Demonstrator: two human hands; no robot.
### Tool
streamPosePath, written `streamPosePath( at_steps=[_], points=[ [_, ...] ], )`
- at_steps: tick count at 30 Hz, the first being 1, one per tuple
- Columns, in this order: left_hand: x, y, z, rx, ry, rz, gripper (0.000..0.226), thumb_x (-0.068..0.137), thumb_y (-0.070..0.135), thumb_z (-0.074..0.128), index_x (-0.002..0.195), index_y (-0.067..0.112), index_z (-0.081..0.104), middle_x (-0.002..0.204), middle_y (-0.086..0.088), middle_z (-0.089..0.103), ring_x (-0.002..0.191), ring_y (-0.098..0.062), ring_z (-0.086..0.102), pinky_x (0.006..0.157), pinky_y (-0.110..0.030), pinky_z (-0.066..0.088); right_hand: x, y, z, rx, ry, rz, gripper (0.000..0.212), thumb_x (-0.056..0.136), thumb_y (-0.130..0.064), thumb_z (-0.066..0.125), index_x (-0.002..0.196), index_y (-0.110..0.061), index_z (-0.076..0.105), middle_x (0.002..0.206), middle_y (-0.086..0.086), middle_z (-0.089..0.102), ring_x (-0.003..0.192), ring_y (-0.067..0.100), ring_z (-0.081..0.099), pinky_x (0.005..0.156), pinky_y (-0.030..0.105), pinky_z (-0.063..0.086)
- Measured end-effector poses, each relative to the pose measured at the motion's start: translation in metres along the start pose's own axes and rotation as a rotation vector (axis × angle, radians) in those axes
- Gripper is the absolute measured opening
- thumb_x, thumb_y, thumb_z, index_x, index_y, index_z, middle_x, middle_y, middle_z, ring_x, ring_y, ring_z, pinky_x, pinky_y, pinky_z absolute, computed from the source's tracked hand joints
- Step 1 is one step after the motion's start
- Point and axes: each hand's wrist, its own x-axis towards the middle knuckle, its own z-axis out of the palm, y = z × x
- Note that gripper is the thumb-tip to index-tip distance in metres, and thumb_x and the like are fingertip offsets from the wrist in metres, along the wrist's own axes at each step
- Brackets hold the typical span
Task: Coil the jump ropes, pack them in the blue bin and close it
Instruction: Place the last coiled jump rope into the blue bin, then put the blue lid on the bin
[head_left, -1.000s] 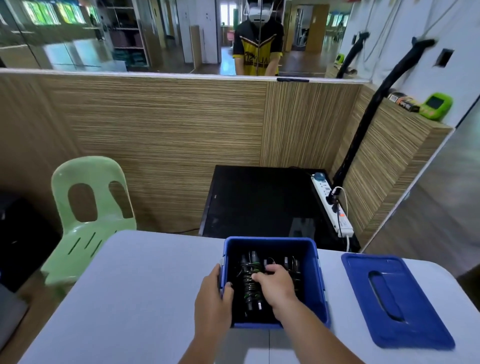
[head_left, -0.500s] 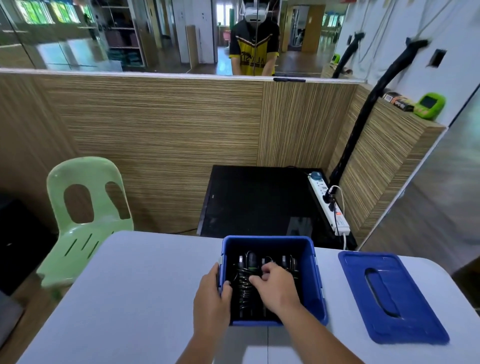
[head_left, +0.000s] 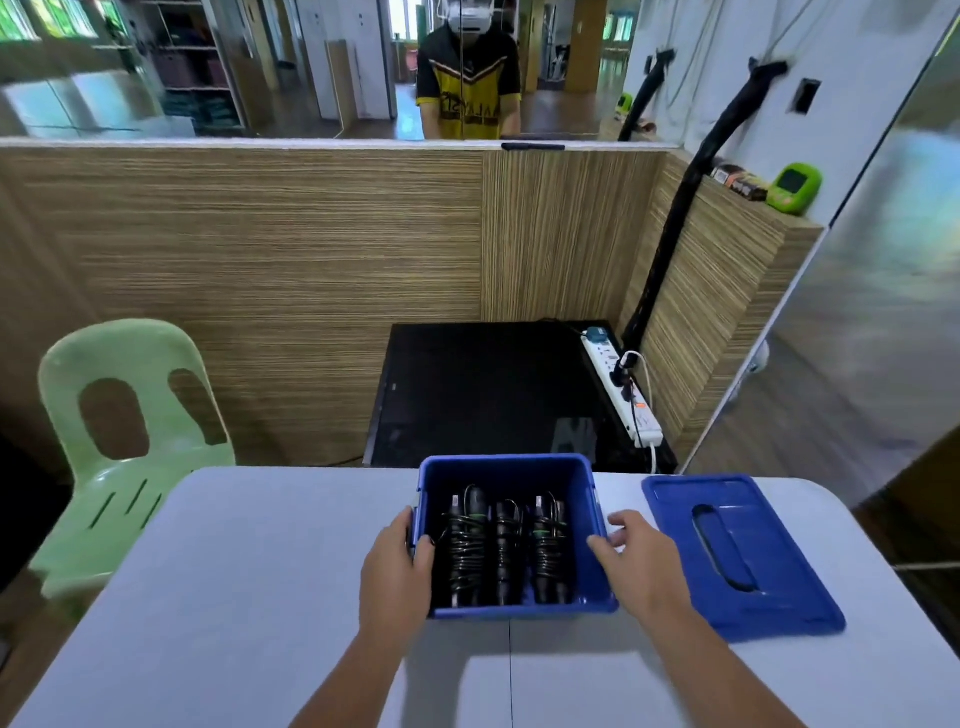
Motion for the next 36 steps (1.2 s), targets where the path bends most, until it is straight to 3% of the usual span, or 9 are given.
streamPosePath(
  at_steps=[7, 12, 16, 20, 26, 29, 31, 33, 36],
  points=[
    [-0.003, -0.004, 0.004, 0.052, -0.061, 0.001, 0.022, 0.096, 0.012, 0.051, 0.104, 0.025, 0.066, 0.084, 0.008, 0.068, 0.074, -0.015, 0.062, 0.062, -0.028, 0.042, -0.013, 0.005, -0.004, 0.004, 0.018, 0.04, 0.018, 0.093, -0.025, 0.066, 0.106, -0.013, 0.069, 0.079, -0.003, 0.068, 0.076, 0.016, 0.061, 0.071, 0.032, 0.051],
    [-0.029, -0.006, 0.002, 0.05, -0.067, -0.024, 0.027, 0.098, 0.013, 0.051, 0.118, 0.022, 0.067, 0.093, 0.007, 0.069, 0.08, -0.014, 0.064, 0.071, -0.031, 0.046, -0.038, 0.019, -0.011, 0.019, 0.02, 0.043, 0.018, 0.092, -0.023, 0.068, 0.104, -0.009, 0.07, 0.083, 0.002, 0.069, 0.083, 0.021, 0.061, 0.08, 0.035, 0.05],
    [-0.059, -0.015, -0.003, 0.044, -0.093, -0.076, 0.034, 0.098, 0.017, 0.052, 0.13, 0.023, 0.064, 0.099, 0.006, 0.071, 0.083, -0.015, 0.067, 0.074, -0.031, 0.048, -0.065, 0.037, -0.015, 0.06, -0.013, 0.055, 0.017, 0.092, -0.024, 0.069, 0.106, -0.013, 0.069, 0.081, -0.011, 0.064, 0.079, 0.01, 0.06, 0.067, 0.021, 0.044],
    [-0.089, -0.018, -0.012, 0.031, -0.109, -0.107, 0.038, 0.1, 0.02, 0.05, 0.135, 0.026, 0.062, 0.102, 0.009, 0.07, 0.082, -0.006, 0.066, 0.072, -0.027, 0.045, -0.088, 0.051, -0.016, 0.081, -0.015, 0.05, 0.02, 0.091, -0.025, 0.071, 0.107, -0.013, 0.069, 0.087, -0.006, 0.066, 0.088, 0.018, 0.064, 0.073, 0.026, 0.042],
    [-0.12, -0.022, -0.02, 0.025, -0.112, -0.112, 0.038, 0.099, 0.02, 0.051, 0.135, 0.026, 0.06, 0.103, 0.006, 0.072, 0.083, -0.01, 0.068, 0.077, -0.032, 0.051, -0.116, 0.066, -0.018, 0.122, -0.027, 0.059, 0.013, 0.089, -0.026, 0.073, 0.1, -0.022, 0.066, 0.091, -0.004, 0.069, 0.076, 0.003, 0.062, 0.064, 0.012, 0.039],
    [-0.123, -0.019, -0.022, 0.09, -0.138, -0.073, 0.036, 0.098, 0.021, 0.053, 0.133, 0.025, 0.06, 0.096, 0.007, 0.071, 0.082, -0.013, 0.066, 0.073, -0.03, 0.046, -0.12, 0.068, -0.02, 0.124, -0.038, 0.059, 0.015, 0.089, -0.029, 0.073, 0.1, -0.023, 0.066, 0.093, -0.003, 0.071, 0.084, 0.015, 0.066, 0.07, 0.024, 0.043],
    [-0.122, -0.01, -0.025, 0.144, -0.134, -0.021, 0.03, 0.098, 0.022, 0.059, 0.127, 0.015, 0.061, 0.102, 0.006, 0.066, 0.091, -0.02, 0.063, 0.075, -0.028, 0.04, -0.119, 0.068, -0.023, 0.126, -0.064, 0.084, 0.024, 0.089, -0.033, 0.073, 0.108, -0.02, 0.066, 0.093, -0.006, 0.069, 0.085, 0.014, 0.064, 0.076, 0.027, 0.043],
    [-0.113, 0.003, -0.026, 0.207, -0.121, 0.011, 0.035, 0.097, 0.028, 0.064, 0.124, 0.007, 0.06, 0.109, -0.005, 0.065, 0.102, -0.027, 0.06, 0.08, -0.028, 0.037, -0.114, 0.068, -0.027, 0.16, -0.08, 0.116, 0.03, 0.09, -0.039, 0.073, 0.111, -0.02, 0.064, 0.09, -0.01, 0.068, 0.085, 0.011, 0.065, 0.079, 0.028, 0.046],
    [-0.093, 0.023, -0.021, 0.249, -0.157, 0.105, 0.033, 0.096, 0.041, 0.06, 0.125, 0.025, 0.06, 0.117, 0.0, 0.065, 0.119, -0.027, 0.057, 0.086, -0.031, 0.043, -0.099, 0.074, -0.035, 0.23, -0.046, 0.158, 0.041, 0.087, -0.049, 0.071, 0.115, -0.019, 0.066, 0.097, -0.007, 0.072, 0.091, 0.017, 0.07, 0.09, 0.04, 0.056]
  ],
)
